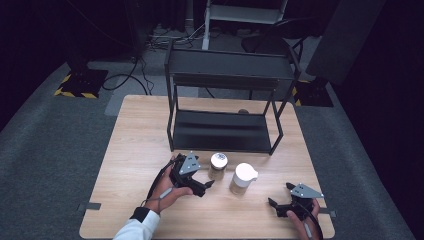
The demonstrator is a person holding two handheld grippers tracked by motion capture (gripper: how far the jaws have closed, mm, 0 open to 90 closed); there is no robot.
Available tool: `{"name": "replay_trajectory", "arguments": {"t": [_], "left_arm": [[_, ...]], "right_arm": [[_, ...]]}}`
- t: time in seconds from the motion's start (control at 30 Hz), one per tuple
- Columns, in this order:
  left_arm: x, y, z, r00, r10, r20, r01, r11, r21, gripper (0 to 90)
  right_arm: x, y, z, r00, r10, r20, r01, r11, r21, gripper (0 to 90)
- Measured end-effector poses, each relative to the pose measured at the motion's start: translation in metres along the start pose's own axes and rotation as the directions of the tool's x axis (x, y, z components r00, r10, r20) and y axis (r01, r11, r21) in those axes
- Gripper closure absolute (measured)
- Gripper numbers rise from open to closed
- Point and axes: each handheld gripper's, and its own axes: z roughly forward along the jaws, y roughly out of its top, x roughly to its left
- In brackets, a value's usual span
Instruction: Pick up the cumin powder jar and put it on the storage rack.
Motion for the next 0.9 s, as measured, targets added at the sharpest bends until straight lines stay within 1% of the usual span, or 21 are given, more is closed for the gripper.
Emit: {"name": "replay_trajectory", "arguments": {"t": [0.13,0.23,0.3,0.37,0.53,0.67,0.73,0.8,0.87,0.9], "left_arm": [[0.003,0.005,0.009,0.9999,-0.011,0.007,0.011,0.9999,-0.002,0.4],[0.004,0.009,0.016,0.9998,-0.009,0.016,0.009,1.0000,0.001,0.5],[0.004,0.013,0.021,0.9998,-0.001,0.019,0.001,1.0000,0.006,0.4],[0.005,0.016,0.025,0.9997,-0.007,0.021,0.006,1.0000,0.007,0.4],[0.008,0.025,0.036,0.9995,0.009,0.031,-0.009,0.9996,0.027,0.4],[0.010,0.031,0.042,0.9992,0.028,0.027,-0.030,0.9988,0.038,0.8],[0.012,0.030,0.045,0.9994,0.018,0.028,-0.019,0.9994,0.030,1.2],[0.013,0.029,0.048,0.9996,0.012,0.024,-0.012,0.9993,0.035,1.7],[0.014,0.027,0.050,0.9997,0.009,0.022,-0.009,0.9994,0.033,2.6],[0.013,0.026,0.050,0.9998,0.013,0.013,-0.013,0.9995,0.030,3.6]], "right_arm": [[0.000,0.000,0.000,1.0000,-0.001,0.001,0.001,1.000,-0.001,0.2],[0.000,0.000,0.000,1.0000,-0.001,0.000,0.001,1.000,0.000,0.1],[0.000,0.000,0.000,1.0000,-0.001,0.000,0.001,1.000,0.000,0.1],[0.000,0.000,0.000,1.0000,0.000,0.000,0.000,1.000,0.000,0.1],[0.000,0.000,0.000,1.0000,-0.001,-0.001,0.001,1.000,0.000,0.1],[0.000,0.000,0.000,1.0000,-0.003,-0.003,0.003,1.000,0.000,0.1],[-0.001,0.000,0.000,1.0000,-0.003,-0.003,0.003,1.000,0.000,0.1],[-0.001,0.000,0.000,1.0000,-0.004,-0.005,0.004,1.000,0.000,0.1],[-0.001,0.000,0.000,1.0000,-0.005,-0.006,0.005,1.000,0.000,0.1],[-0.001,0.000,0.000,1.0000,-0.005,-0.006,0.005,1.000,0.000,0.1]]}}
